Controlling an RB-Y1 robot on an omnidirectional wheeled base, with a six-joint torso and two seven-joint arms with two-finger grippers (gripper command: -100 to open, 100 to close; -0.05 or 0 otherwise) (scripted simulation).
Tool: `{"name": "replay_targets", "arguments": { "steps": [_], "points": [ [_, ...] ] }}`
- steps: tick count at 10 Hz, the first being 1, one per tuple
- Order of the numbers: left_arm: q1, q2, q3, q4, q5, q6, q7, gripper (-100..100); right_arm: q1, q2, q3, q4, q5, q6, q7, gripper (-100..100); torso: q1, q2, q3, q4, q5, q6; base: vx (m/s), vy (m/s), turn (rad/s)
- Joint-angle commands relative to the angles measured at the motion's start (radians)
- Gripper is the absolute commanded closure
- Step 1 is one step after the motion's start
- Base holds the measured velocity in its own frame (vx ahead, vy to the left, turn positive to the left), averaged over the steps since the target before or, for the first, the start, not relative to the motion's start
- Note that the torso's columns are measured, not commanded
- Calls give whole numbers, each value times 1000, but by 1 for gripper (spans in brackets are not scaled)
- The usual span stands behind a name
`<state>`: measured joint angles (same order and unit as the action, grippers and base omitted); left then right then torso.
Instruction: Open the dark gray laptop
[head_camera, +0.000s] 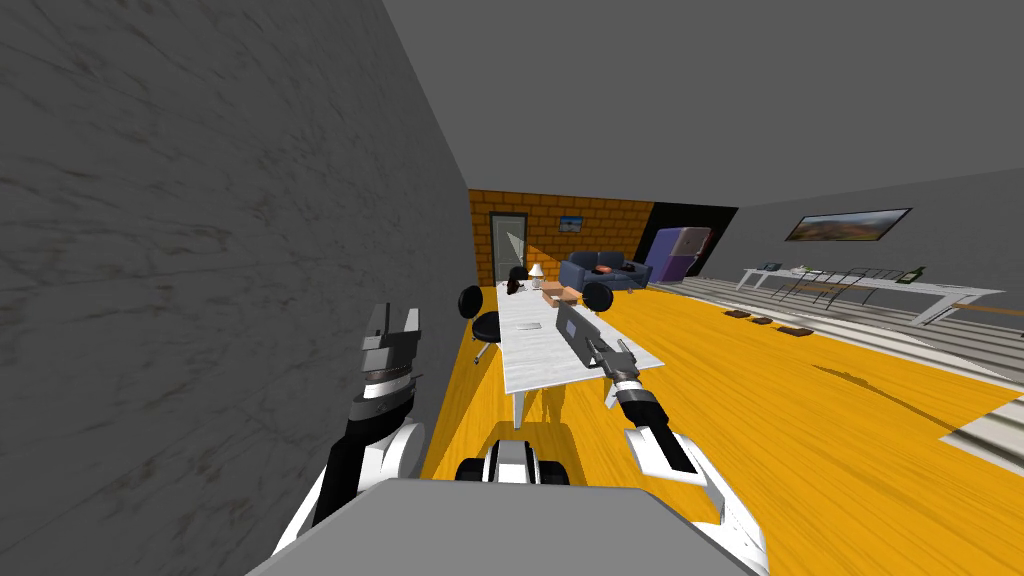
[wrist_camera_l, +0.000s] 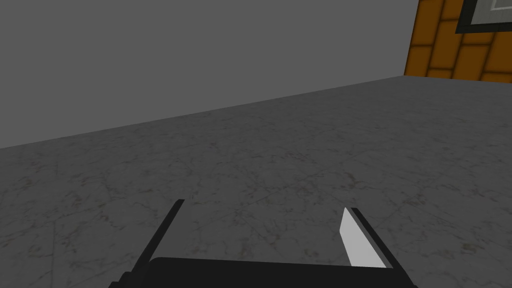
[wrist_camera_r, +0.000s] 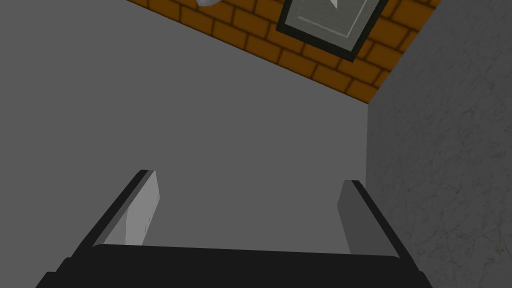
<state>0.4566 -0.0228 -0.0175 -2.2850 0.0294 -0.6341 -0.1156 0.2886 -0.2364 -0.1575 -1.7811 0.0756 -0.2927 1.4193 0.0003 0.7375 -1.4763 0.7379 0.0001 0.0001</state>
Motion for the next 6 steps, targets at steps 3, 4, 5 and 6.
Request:
{"name": "replay_targets", "arguments": {
  "steps": [3, 4, 5, 6],
  "points": [
    [0, 0, 0, 0, 0, 0, 0, 0, -17, -30, -21, 59, 4, 38, 122, -100, 2, 0, 0, 0, 1, 0, 63, 44, -19],
    [0, 0, 0, 0, 0, 0, 0, 0, -17, -30, -21, 59, 4, 38, 131, -100, 1, 1, 0, 0, 0, 0, 44, 37, -10],
    [0, 0, 0, 0, 0, 0, 0, 0, -24, -41, -29, 82, 6, 51, 168, -100, -1, 2, 1, 0, 0, 0, 53, 33, -20],
    [0, 0, 0, 0, 0, 0, 0, 0, -24, -41, -29, 82, 6, 51, 175, -100, -1, 1, 1, 0, 0, 0, 51, 23, -12]
  ]
}}
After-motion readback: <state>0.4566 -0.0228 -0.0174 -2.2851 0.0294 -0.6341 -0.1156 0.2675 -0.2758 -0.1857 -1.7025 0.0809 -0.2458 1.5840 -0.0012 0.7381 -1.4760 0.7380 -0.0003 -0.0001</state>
